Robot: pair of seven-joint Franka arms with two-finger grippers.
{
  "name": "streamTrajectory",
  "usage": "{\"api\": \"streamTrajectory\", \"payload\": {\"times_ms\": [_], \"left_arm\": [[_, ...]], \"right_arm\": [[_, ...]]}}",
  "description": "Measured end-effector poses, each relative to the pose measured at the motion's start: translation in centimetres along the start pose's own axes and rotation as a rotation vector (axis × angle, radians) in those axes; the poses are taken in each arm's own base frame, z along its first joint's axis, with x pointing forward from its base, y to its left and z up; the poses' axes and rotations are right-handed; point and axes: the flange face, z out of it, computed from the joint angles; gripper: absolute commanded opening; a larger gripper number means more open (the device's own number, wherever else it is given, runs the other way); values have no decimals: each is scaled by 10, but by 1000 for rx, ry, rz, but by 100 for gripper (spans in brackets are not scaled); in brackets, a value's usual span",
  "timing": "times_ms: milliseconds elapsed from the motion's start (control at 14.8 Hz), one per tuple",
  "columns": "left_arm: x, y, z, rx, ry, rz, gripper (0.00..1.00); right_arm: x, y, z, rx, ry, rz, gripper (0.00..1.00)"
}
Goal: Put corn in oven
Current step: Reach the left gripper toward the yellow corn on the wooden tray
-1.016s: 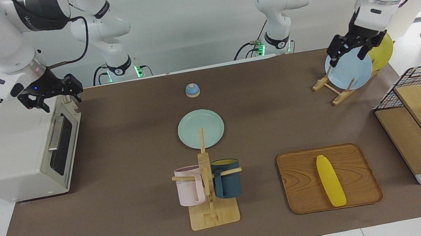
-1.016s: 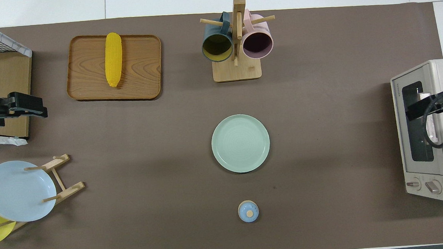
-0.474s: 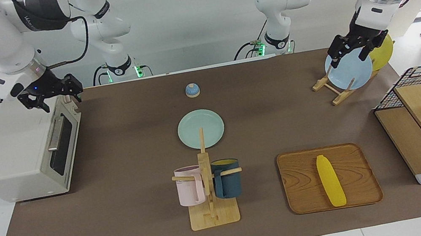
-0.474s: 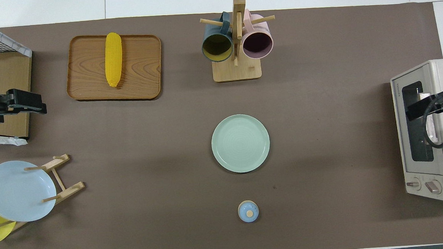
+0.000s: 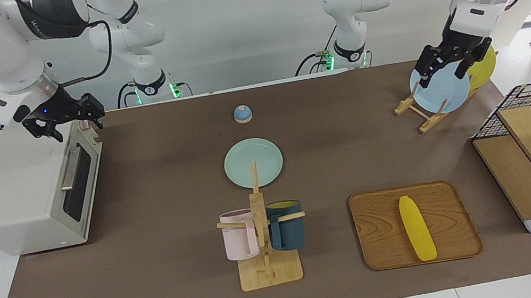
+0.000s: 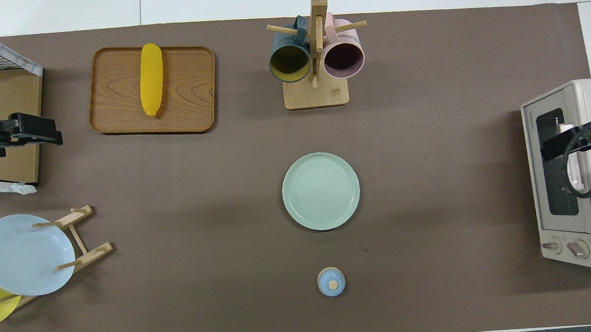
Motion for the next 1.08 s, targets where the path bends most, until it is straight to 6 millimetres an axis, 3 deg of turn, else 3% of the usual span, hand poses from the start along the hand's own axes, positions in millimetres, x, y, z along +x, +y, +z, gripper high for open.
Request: {"api": "streamTrajectory", "payload": {"times_ms": [135, 271, 474, 610, 813, 1084], "left_arm": [[6, 2, 9, -3, -2, 0, 100], [15, 4, 22, -16, 1, -3, 100], [33, 7, 49, -21, -1, -6, 100], [49, 10, 71, -19, -12, -7, 100], [84, 17, 106, -24, -22, -9, 100], [122, 35, 169, -26, 5, 6, 100]], "right_arm": [[0, -2, 0, 0, 0, -3, 94], [0, 0, 0, -1, 3, 0, 4], [4, 6, 1, -8, 37, 10, 0], [4, 22, 10, -10, 60, 26, 0], [-5, 48, 38, -10, 82, 57, 0], [-8, 52, 81, -6, 104, 209, 0]]}}
